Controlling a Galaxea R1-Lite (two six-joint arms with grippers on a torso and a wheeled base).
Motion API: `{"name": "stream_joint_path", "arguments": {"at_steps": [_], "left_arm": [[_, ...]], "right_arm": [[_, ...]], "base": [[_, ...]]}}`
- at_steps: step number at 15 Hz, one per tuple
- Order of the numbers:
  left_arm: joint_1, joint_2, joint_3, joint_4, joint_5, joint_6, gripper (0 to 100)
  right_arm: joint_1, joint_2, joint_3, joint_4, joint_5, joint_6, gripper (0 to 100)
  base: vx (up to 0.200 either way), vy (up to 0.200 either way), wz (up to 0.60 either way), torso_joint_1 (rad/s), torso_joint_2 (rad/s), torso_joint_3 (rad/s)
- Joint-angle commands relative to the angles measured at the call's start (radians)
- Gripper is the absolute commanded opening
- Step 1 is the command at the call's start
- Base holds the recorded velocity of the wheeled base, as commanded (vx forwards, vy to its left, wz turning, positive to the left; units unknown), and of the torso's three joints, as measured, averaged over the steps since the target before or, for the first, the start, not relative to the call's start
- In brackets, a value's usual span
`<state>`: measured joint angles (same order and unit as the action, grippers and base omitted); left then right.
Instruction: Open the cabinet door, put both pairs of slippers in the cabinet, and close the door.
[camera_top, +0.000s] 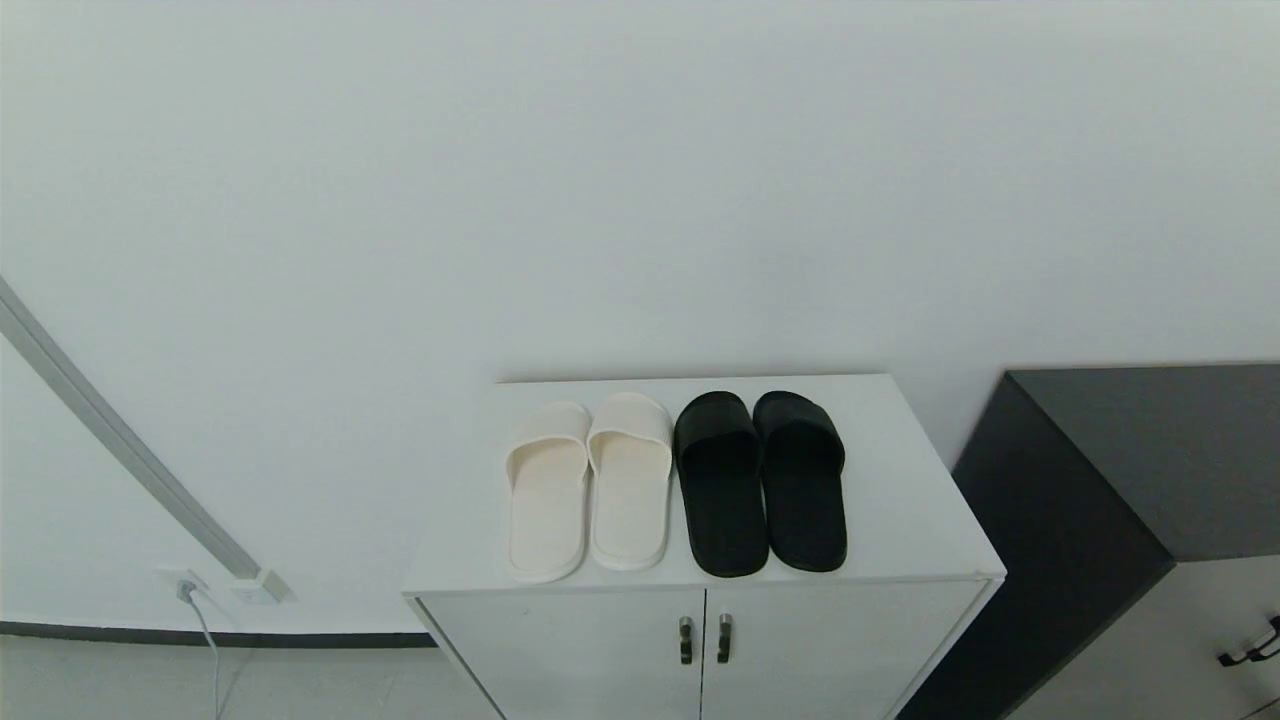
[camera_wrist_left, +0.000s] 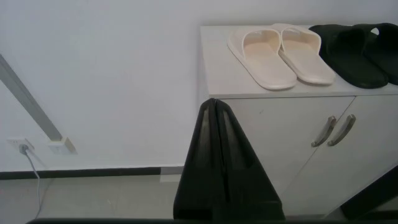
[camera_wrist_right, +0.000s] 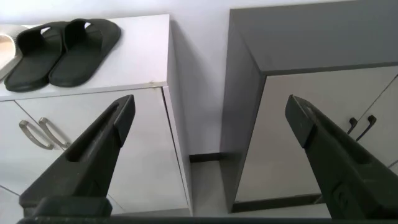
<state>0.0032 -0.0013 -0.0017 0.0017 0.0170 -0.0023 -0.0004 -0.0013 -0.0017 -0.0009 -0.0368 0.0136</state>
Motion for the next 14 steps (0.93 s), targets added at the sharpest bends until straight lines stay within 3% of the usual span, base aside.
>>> {"name": "stream_joint_path", "arguments": {"at_steps": [1, 4, 6, 7, 10, 12, 14], "left_arm": [[0.000, 0.001, 0.000, 0.000, 0.000, -0.001, 0], [0.000, 0.001, 0.000, 0.000, 0.000, 0.001, 0], [0.000, 0.001, 0.000, 0.000, -0.014, 0.005, 0], [0.000, 0.001, 0.000, 0.000, -0.014, 0.005, 0], [0.000, 0.001, 0.000, 0.000, -0.015, 0.028, 0], [0.000, 0.001, 0.000, 0.000, -0.017, 0.041, 0], [0.000, 0.001, 0.000, 0.000, -0.017, 0.042, 0]], "right_arm": [[0.000, 0.001, 0.000, -0.001, 0.000, 0.000, 100], [-0.001, 0.001, 0.000, -0.004, -0.009, 0.002, 100], [0.039, 0.153, -0.221, -0.002, -0.003, 0.135, 100], [0.066, 0.268, -0.262, 0.019, 0.048, 0.154, 100], [0.073, 0.465, -0.219, -0.007, 0.212, 0.104, 100], [0.094, 0.578, -0.242, -0.070, 0.247, 0.104, 100], [0.218, 0.816, -0.282, -0.228, 0.225, 0.111, 100]], "base": [[0.000, 0.000, 0.00, 0.000, 0.00, 0.000], [0.000, 0.000, 0.00, 0.000, 0.00, 0.000], [0.000, 0.000, 0.00, 0.000, 0.00, 0.000], [0.000, 0.000, 0.00, 0.000, 0.00, 0.000], [0.000, 0.000, 0.00, 0.000, 0.00, 0.000], [0.000, 0.000, 0.00, 0.000, 0.00, 0.000], [0.000, 0.000, 0.00, 0.000, 0.00, 0.000]]}}
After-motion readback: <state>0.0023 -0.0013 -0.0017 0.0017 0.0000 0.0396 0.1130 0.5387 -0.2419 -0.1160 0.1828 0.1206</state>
